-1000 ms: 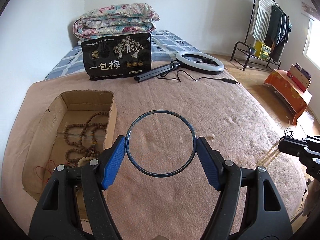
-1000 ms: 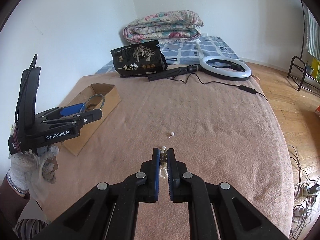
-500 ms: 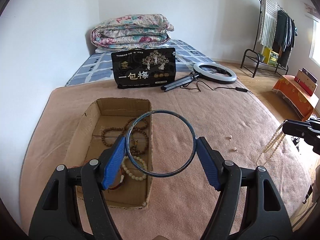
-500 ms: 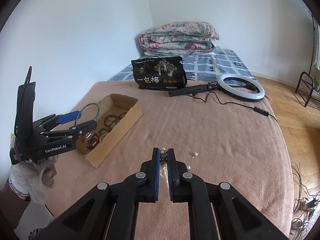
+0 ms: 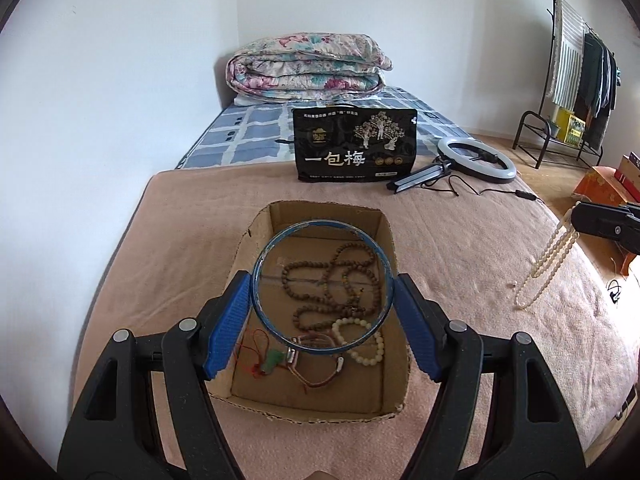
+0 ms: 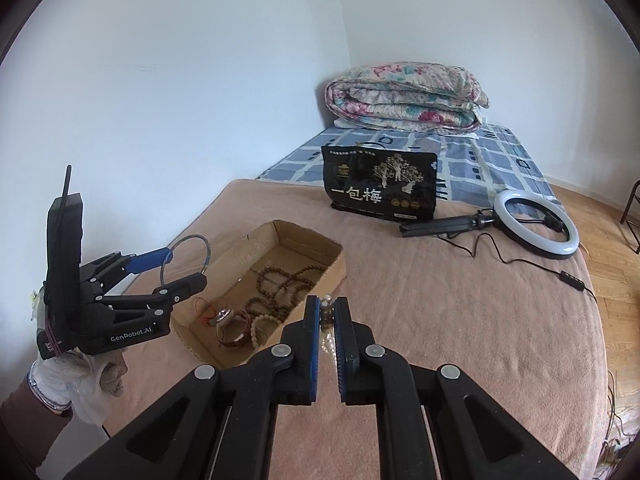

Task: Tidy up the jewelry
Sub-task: 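Carry the bangle with the left tool while the right tool carries the pearl strand to the box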

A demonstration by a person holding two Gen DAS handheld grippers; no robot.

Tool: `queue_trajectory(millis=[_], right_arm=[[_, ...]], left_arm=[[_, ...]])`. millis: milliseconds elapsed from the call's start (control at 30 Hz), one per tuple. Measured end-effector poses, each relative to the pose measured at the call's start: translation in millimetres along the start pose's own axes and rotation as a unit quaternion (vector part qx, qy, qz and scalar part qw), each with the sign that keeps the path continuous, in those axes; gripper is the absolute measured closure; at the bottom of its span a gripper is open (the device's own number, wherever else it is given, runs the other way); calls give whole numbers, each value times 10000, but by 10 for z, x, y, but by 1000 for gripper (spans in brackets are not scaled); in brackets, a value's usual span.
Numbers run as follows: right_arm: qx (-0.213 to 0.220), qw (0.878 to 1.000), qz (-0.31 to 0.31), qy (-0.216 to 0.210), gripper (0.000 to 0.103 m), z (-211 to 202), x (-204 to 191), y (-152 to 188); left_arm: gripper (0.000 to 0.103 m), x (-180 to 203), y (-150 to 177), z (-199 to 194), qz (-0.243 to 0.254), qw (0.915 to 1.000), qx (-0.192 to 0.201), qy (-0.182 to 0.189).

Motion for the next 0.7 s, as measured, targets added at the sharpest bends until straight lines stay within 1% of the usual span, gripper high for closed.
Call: queue_trajectory(millis=[267, 467, 700], right_arm=[[-50, 9994, -218, -271, 99, 304, -386, -251], [-190, 9985, -309, -414, 99, 547, -566, -272], [-334, 9975, -381, -501, 99, 790, -679, -318]], left_arm=[[30, -226, -142, 213, -60, 9999, -75, -56], [30, -310, -231, 437, -84, 9998, -172, -51], [30, -389, -333, 683, -178, 9994, -277, 50]])
Point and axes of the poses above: each gripper's, at about its wrist camera, not at the fingertips, and z roughly the way its jaws point, x to its right, y to its underside, the point moved 7 cm from there along z, roughly the way its jaws point, and after that the axes turned 11 degrees about -x, right-handed, at the moved point
